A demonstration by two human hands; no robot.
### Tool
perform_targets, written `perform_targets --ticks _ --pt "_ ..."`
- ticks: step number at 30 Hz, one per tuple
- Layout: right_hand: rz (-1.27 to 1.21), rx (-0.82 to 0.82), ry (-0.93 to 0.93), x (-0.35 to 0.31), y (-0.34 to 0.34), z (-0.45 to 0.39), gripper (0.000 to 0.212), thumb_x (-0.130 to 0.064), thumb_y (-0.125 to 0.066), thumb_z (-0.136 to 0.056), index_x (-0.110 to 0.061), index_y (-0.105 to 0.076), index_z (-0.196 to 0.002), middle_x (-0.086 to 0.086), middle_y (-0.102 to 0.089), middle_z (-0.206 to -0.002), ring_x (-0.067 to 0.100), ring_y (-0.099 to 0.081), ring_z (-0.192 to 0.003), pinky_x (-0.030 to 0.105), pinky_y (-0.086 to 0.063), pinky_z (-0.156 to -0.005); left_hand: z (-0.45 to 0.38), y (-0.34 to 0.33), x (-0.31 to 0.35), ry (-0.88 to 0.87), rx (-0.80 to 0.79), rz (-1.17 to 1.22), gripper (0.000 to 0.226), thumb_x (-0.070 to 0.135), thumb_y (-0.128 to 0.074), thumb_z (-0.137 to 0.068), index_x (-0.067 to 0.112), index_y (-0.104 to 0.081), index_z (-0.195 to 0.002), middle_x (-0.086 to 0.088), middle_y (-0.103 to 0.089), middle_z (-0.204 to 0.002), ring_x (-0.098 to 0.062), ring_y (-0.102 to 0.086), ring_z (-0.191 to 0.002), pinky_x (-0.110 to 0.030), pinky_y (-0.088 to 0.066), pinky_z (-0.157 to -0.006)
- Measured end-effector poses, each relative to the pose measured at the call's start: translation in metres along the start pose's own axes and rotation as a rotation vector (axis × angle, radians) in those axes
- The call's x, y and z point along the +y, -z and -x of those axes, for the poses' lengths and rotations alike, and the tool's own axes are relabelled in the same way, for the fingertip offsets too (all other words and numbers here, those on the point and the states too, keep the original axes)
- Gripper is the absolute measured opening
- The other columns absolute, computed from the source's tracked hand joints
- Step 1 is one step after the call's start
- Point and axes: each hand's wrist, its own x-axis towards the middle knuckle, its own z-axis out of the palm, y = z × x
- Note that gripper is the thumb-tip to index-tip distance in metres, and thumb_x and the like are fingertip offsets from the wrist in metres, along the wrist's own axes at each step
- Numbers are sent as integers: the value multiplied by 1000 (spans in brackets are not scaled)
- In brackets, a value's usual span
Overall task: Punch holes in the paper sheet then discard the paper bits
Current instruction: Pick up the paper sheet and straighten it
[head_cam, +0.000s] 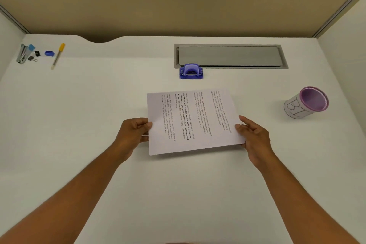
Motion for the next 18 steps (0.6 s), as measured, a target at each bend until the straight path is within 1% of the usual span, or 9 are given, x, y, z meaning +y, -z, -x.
perform_targets --ticks 2,5,7,9,10,13,14,16,18 --pt "24 -15 -11 3 2 -3 40 -7 -73 -94 -25 -69 -130 3 -77 -112 20 -70 -110 41 -54 -99 -8 0 0 5 -19 3 19 9 -63 -107 13 -80 -115 -6 -85 -108 -25 -83 -95 -28 -66 -74" --pt "102 -29 -52 1 2 -13 31 -7 -70 -95 -33 -75 -112 -8 -80 -108 16 -75 -102 39 -58 -89 -20 -1 1 15 -44 -9 19 10 -64 -107 11 -80 -118 -5 -84 -111 -25 -82 -97 -28 -66 -74" --pt "152 -70 -78 -4 3 -19 27 -10 -68 -95 -32 -80 -105 -6 -81 -108 20 -77 -98 36 -62 -77 -26 -1 1 25 -49 -15 19 10 -64 -107 11 -80 -117 -5 -84 -109 -26 -82 -96 -27 -66 -73" --pt "164 -136 -92 -8 5 -28 22 -15 -71 -93 -28 -80 -110 -1 -81 -109 24 -78 -99 32 -62 -66 -33 0 1 37 -62 -5 19 10 -64 -107 10 -80 -117 -6 -84 -109 -27 -82 -96 -27 -65 -72" --pt "163 -160 -93 -10 5 -32 23 -16 -74 -92 -25 -78 -114 1 -81 -111 25 -78 -101 34 -63 -69 -36 1 2 44 -66 -3 19 10 -64 -107 10 -80 -117 -7 -84 -109 -28 -82 -97 -27 -65 -72" --pt "153 -193 -96 -14 2 -46 34 -13 -79 -89 -18 -72 -122 5 -80 -115 28 -76 -106 46 -60 -93 -47 5 5 55 -77 3 20 11 -64 -107 9 -79 -120 -8 -84 -112 -31 -81 -102 -31 -66 -76" --pt "148 -202 -96 -14 1 -49 35 -12 -80 -89 -17 -71 -122 5 -79 -115 27 -76 -107 46 -58 -97 -49 6 6 55 -84 7 21 12 -64 -107 10 -79 -121 -9 -83 -114 -33 -81 -104 -34 -67 -78" --pt "131 -206 -100 -16 -1 -55 34 -11 -80 -89 -18 -72 -121 6 -79 -116 27 -76 -107 44 -58 -97 -54 7 8 60 -101 26 22 16 -63 -108 12 -79 -123 -10 -82 -117 -35 -79 -108 -37 -65 -82" --pt "108 -195 -101 -15 -3 -58 31 -11 -79 -89 -19 -73 -119 5 -79 -115 25 -77 -105 38 -61 -87 -56 7 11 95 -136 98 27 26 -58 -111 15 -79 -125 -13 -80 -124 -33 -79 -109 -36 -66 -79"
